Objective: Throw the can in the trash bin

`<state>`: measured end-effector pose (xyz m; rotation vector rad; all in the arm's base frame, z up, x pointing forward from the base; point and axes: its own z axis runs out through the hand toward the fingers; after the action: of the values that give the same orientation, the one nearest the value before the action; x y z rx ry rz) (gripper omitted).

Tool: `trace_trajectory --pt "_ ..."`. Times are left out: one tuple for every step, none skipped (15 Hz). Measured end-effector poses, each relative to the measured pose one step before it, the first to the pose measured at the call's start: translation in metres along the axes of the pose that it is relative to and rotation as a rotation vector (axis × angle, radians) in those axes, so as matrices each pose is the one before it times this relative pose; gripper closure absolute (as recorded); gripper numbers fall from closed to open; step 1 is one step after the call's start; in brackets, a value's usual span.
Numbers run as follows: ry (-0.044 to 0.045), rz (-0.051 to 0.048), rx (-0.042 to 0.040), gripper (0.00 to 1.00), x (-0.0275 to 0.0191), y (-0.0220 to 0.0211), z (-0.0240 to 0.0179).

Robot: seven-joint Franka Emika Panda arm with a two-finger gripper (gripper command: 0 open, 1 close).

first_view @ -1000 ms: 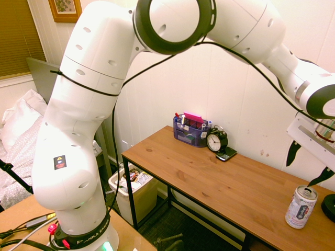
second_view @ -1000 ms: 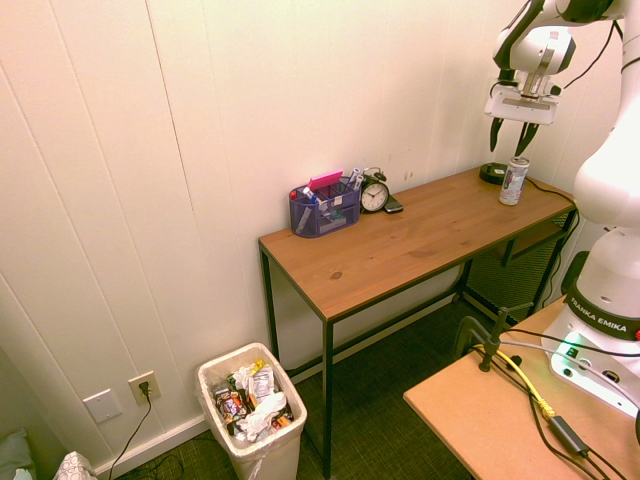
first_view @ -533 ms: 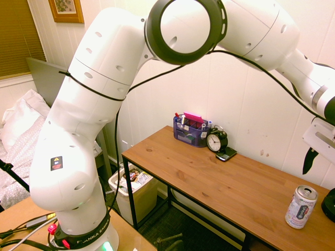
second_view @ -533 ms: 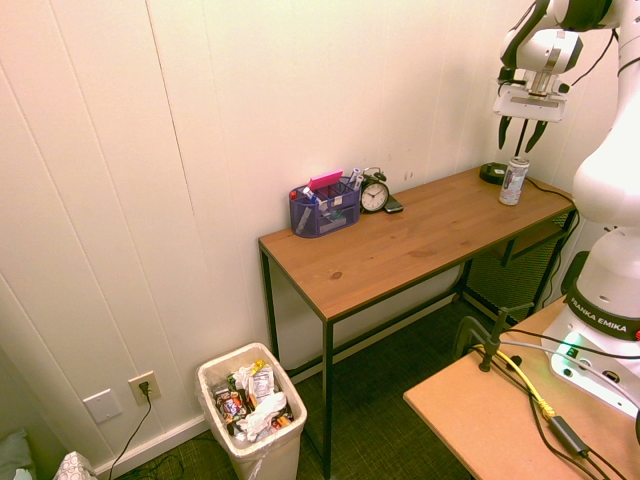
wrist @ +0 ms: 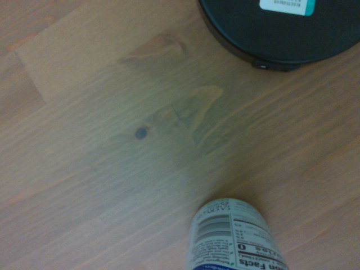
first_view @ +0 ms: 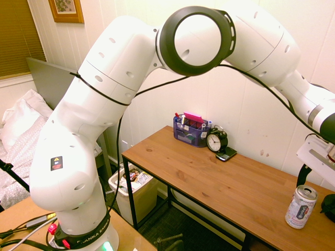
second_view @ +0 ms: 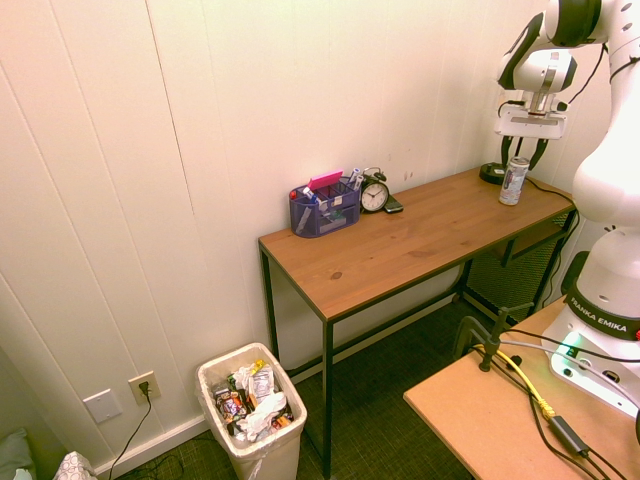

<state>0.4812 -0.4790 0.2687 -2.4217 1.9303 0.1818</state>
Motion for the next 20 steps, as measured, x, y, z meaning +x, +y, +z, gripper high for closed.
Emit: trace_trajectory --pt "-0.00044 -0.00839 -0.00765 0.0 -0.00047 0.00128 0.00255" --pt "-0.00597 -0.01223 -0.00642 0.0 -0.00111 0.00177 0.00375" --pt "-0.00613 -0.01124 -0.00532 0.0 -0.0011 0.00164 0.00348" --pt "-0.00797 -0.01087 -0.00511 0.0 -0.00128 0.00159 0.00346" --pt "-0.01149 -0.01169 -0.0054 0.0 -0.00167 0.00159 0.00364" --pt "-0.01154 -0.01191 -0.00461 0.0 -0.00145 0.00101 0.00235" --pt "-0.01555 -0.01244 -0.00523 1.0 -0.00168 0.00064 0.00116" --pt "-0.01075 -0.01042 -0.00349 1.0 -0.0013 0.00034 0.00087" --pt "-0.00284 -0.00503 -0.00084 1.0 -0.00049 -0.00015 0.00018" --pt "0.00042 -0.00018 0.0005 1.0 -0.00006 -0.00019 -0.00012" --pt "0.00453 0.00049 0.00307 1.0 0.00036 -0.00022 -0.00096" --pt "0.00658 0.00051 0.00486 1.0 0.00038 -0.0005 -0.00173" --pt "0.00378 -0.00036 0.00296 1.0 -0.00005 -0.00059 -0.00145" --pt "0.00103 -0.00183 0.00081 1.0 -0.0006 -0.00124 -0.00053" --pt "-0.00099 -0.00284 -0.00062 1.0 -0.00109 -0.00172 0.00056" --pt "-0.00192 -0.00416 -0.00054 1.0 -0.00176 -0.00261 0.00097" --pt "-0.00269 -0.00488 -0.00141 1.0 -0.0026 -0.00348 0.00157" --pt "-0.00147 -0.00392 -0.00136 1.0 -0.00274 -0.00287 0.00167" --pt "-0.0012 -0.0027 -0.00057 1.0 -0.00243 -0.00192 0.00077" --pt "-0.00205 -0.0011 -0.00006 1.0 -0.00159 -0.00077 0.00066"
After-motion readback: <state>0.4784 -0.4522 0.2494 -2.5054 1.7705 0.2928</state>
